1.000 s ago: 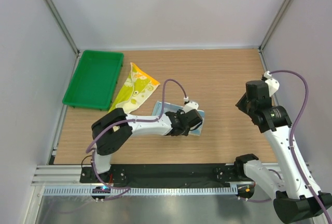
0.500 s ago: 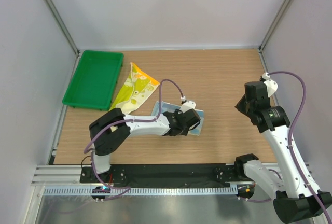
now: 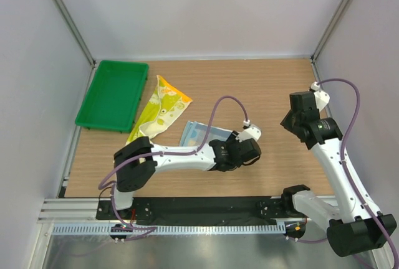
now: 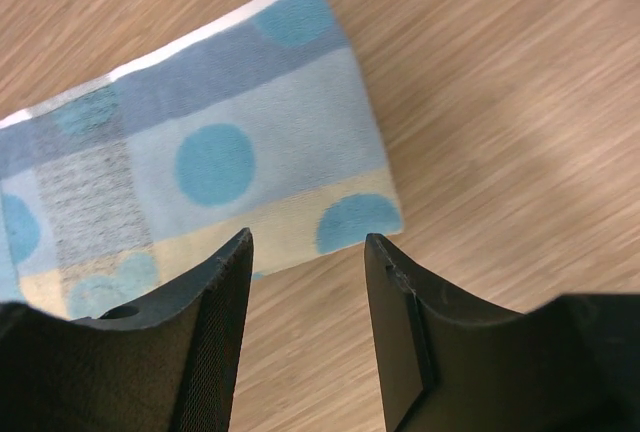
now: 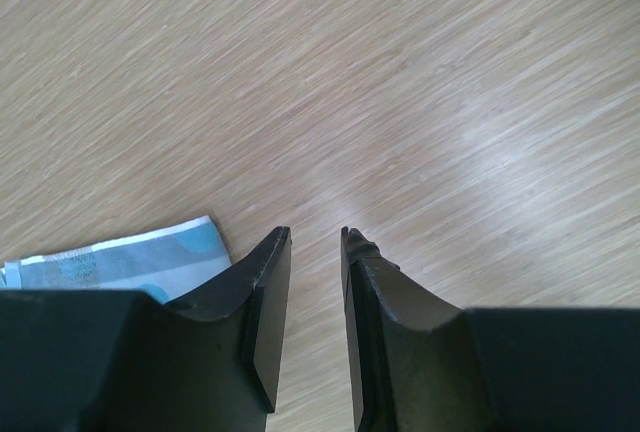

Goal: Roll the towels
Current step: Roll the towel

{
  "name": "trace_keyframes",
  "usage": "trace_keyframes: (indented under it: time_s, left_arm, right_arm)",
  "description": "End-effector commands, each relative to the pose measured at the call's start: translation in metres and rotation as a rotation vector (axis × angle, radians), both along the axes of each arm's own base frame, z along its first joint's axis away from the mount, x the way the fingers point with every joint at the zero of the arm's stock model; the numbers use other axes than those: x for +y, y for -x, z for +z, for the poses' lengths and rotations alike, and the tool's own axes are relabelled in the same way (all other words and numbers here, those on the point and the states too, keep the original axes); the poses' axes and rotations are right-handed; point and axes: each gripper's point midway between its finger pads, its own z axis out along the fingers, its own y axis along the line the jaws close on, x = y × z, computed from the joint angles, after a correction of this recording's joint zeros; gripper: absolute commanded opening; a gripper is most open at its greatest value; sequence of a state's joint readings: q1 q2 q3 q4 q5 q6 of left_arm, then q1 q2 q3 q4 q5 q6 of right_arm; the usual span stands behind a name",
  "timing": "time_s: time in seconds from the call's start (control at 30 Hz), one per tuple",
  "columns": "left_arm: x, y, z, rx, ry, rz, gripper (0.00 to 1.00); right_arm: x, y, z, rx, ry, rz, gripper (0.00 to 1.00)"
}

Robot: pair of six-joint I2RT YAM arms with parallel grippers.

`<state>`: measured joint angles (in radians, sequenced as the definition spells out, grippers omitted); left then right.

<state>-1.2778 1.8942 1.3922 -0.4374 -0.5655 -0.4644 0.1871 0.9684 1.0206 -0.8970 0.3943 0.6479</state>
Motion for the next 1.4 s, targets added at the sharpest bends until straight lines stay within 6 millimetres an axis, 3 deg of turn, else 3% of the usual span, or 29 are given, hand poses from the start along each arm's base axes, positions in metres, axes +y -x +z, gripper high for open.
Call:
trace_keyframes:
  time_s: [0.0, 0.23, 0.5, 0.77, 1.07, 1.17, 1.23, 1.3, 1.37]
  left_arm:
    - [-0.016, -0.001, 0.0, -0.037, -0.022, -0.027, 0.5]
    - [-0.036, 0.007, -0.023, -0.007, -0.043, -0.069, 0.5]
    - [-0.04, 0.012, -0.045, 0.028, -0.034, -0.077, 0.48]
    - [-0.049, 0.014, -0.038, 0.017, -0.001, -0.089, 0.48]
    - [-0.046, 0.021, -0.06, 0.05, -0.025, -0.084, 0.43]
    - [-0.045, 0.024, -0.067, 0.063, -0.03, -0.085, 0.35]
    - [-0.044, 0.025, -0.069, 0.065, -0.024, -0.083, 0.18]
    - [-0.038, 0.024, -0.067, 0.052, -0.023, -0.066, 0.01]
    - [-0.026, 0.024, -0.071, 0.042, -0.025, -0.041, 0.0]
  right_arm:
    - [-0.007, -0.009, 0.025, -0.08, 0.018, -0.02, 0.34]
    - [-0.01, -0.013, 0.03, -0.079, -0.007, -0.015, 0.35]
    - [-0.006, -0.018, 0.027, -0.077, -0.032, 0.001, 0.35]
    - [-0.003, -0.019, 0.019, -0.063, -0.042, 0.007, 0.36]
    - [-0.003, -0.019, 0.018, -0.058, -0.045, 0.01, 0.36]
    - [0.0, -0.018, 0.016, -0.055, -0.054, 0.02, 0.36]
    - [0.003, -0.017, 0.012, -0.05, -0.067, 0.034, 0.36]
    - [0.016, -0.017, 0.006, -0.046, -0.123, 0.08, 0.38]
    - [0.045, -0.018, -0.01, -0.021, -0.242, 0.181, 0.46]
